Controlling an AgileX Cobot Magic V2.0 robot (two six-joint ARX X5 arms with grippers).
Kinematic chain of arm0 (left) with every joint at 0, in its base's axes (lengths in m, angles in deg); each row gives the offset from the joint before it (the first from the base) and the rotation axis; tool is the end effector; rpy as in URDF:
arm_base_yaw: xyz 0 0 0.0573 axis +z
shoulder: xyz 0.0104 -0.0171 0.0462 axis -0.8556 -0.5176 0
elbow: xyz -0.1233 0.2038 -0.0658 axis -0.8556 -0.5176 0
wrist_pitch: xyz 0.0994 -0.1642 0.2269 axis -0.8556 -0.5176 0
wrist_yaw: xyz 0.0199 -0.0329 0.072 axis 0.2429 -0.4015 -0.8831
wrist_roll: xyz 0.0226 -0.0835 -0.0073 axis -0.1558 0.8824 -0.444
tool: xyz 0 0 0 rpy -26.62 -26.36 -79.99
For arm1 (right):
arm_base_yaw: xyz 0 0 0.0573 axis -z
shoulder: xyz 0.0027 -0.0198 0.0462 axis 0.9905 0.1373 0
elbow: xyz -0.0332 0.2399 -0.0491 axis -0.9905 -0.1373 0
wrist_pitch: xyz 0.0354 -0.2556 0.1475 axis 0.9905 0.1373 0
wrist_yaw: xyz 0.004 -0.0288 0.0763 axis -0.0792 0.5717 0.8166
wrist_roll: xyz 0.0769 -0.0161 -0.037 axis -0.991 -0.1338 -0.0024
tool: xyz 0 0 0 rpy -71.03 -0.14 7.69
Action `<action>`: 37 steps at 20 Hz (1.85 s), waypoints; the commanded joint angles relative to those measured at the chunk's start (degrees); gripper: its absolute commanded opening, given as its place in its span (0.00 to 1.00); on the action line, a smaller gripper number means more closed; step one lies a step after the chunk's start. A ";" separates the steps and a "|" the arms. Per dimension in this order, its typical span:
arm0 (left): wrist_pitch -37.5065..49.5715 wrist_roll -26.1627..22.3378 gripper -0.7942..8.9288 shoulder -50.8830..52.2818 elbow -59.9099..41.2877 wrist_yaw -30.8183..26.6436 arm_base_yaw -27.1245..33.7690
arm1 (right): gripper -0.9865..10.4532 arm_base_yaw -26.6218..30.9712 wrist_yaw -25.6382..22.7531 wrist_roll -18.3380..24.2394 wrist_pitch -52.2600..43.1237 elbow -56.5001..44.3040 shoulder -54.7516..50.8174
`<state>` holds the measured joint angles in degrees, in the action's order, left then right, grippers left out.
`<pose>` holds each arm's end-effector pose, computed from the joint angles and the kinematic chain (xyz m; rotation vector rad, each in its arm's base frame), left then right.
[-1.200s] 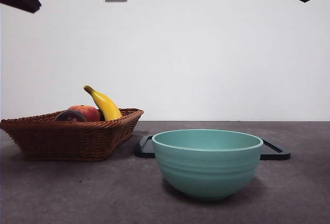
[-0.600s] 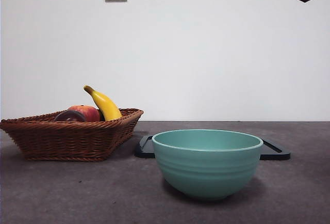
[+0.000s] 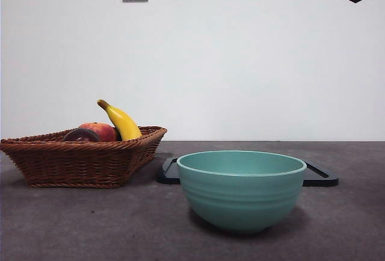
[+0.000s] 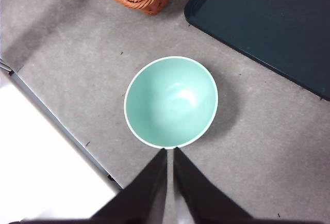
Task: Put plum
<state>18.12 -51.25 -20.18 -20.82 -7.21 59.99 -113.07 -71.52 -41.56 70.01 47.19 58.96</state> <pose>0.2073 -0.0106 0.1818 0.2687 -0.1119 -0.1707 0.1859 0.1385 0.2773 -0.0034 0.8706 0.7665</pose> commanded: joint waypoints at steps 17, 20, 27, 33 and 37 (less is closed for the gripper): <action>-18.27 9.22 0.09 4.57 -1.22 -0.37 0.35 | 0.10 -0.35 0.13 0.66 -0.55 1.01 0.31; -18.27 10.27 0.09 4.57 -1.22 -0.37 -1.36 | 0.10 -0.35 0.13 0.66 -0.55 1.01 0.31; -18.23 10.43 0.09 4.57 -1.20 -0.37 -2.10 | 0.10 -0.35 0.11 0.63 -0.55 1.01 0.31; -18.23 10.43 0.09 4.57 -1.20 -0.37 -2.10 | 0.10 -0.35 0.11 0.63 -0.55 1.01 0.31; -18.23 10.43 0.09 4.57 -1.20 -0.37 -2.10 | 0.10 -0.35 0.11 0.63 -0.50 1.01 0.31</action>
<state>0.39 -41.35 -15.72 -20.82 -7.50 57.94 -113.07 -71.52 -41.56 70.03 47.19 58.94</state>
